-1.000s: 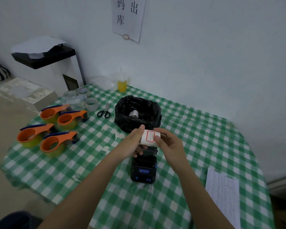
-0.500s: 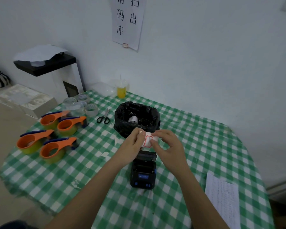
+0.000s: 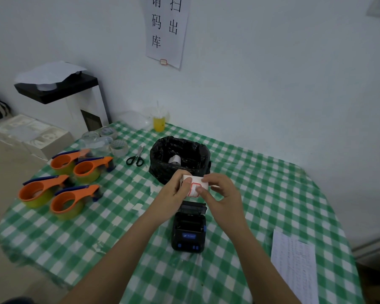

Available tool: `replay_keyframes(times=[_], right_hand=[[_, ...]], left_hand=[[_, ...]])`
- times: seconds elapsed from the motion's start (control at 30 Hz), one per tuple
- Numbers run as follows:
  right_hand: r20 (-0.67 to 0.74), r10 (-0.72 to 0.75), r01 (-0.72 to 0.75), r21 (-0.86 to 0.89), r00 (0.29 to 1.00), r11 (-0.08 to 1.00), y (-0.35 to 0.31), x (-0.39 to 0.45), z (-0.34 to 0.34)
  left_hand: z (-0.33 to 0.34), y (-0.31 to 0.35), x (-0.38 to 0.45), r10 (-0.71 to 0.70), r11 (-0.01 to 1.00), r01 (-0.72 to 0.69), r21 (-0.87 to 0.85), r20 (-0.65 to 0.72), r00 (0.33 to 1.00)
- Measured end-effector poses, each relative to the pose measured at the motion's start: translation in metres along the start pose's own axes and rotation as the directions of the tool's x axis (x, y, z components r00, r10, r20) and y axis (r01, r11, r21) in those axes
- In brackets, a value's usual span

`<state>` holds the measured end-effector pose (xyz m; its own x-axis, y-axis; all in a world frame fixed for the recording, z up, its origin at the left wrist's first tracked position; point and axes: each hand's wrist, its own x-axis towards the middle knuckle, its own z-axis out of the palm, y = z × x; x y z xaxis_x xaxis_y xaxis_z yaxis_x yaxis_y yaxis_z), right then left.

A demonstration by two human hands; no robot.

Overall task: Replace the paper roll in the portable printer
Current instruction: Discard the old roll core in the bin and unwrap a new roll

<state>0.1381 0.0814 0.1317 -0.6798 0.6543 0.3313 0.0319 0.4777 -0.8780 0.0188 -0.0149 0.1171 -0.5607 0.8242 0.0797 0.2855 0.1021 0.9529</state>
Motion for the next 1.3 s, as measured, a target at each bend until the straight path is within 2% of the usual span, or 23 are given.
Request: replay_keyframes(times=[0.17,0.27,0.33,0.53,0.67,0.8,0.97,1.3], right_hand=[[0.112,-0.053,0.083,-0.281,0.992,0.956,-0.003,0.002,-0.002],[0.103,-0.115,0.144,-0.352,0.988,0.925,-0.005,0.001,0.000],[0.100,-0.102,0.131,-0.362,0.990,0.923,-0.005,0.000,0.002],[0.055,0.038,-0.023,-0.250,0.998,0.968,-0.002,-0.002,0.004],[0.035,-0.059,0.067,-0.301,0.998,0.951,-0.004,-0.003,0.006],[0.017,0.018,-0.013,-0.242,1.000,0.970,-0.003,-0.004,0.007],[0.010,-0.071,0.071,-0.274,0.997,0.959,-0.003,-0.001,0.007],[-0.023,0.038,-0.039,-0.021,0.999,0.999,-0.001,0.001,0.006]], left_hand=[[0.000,0.001,0.000,0.014,0.998,-0.014,0.057,-0.006,1.000],[0.000,0.003,0.000,0.019,0.996,-0.018,0.084,-0.012,1.000],[0.000,0.004,0.000,0.017,0.994,-0.017,0.104,-0.005,1.000],[0.001,0.003,0.000,0.003,0.992,-0.002,0.123,-0.008,1.000],[0.000,0.004,0.003,0.008,0.992,-0.007,0.124,-0.003,1.000],[-0.001,0.004,0.005,0.010,0.992,-0.009,0.127,-0.007,1.000],[-0.001,0.004,0.005,0.013,0.996,-0.014,0.093,0.004,1.000],[-0.001,-0.002,0.004,-0.032,0.997,0.032,0.070,-0.002,0.999]])
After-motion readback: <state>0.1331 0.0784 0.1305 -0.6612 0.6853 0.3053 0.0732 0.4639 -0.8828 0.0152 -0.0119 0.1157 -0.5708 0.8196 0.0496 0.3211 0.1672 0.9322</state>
